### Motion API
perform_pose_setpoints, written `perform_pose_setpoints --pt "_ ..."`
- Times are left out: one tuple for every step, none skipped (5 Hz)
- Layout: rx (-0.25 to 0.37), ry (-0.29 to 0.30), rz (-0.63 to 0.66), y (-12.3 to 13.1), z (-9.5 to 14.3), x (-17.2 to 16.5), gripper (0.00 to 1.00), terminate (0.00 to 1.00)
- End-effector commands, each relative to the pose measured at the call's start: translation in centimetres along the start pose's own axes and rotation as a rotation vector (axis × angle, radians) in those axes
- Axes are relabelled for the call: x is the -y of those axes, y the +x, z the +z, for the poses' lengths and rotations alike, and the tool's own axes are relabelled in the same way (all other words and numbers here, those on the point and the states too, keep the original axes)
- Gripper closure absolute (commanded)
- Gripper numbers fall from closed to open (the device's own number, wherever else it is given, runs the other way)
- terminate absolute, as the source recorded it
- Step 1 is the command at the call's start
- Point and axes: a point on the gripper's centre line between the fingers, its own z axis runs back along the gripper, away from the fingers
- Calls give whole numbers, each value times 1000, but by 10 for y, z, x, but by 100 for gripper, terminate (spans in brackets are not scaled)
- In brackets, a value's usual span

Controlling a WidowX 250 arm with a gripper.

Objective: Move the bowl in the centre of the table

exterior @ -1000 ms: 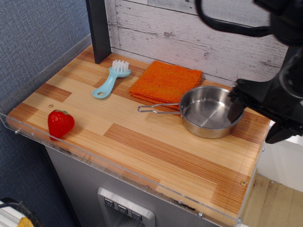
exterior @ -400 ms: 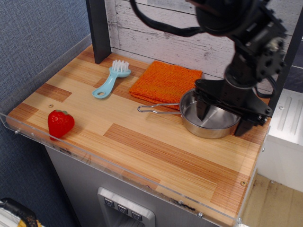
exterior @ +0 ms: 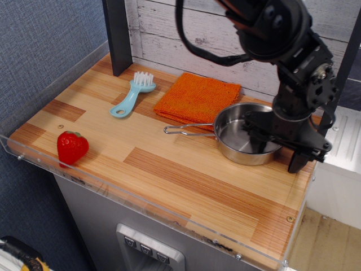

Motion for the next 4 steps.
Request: perform_pose_setpoints --pt "9 -34 -25 6 -4 4 100 0" --pt "30 -49 -40 11 6 3 100 0" --pt "81 -71 -70 15 31 3 100 0" --pt "132 -71 -93 18 55 3 100 0"
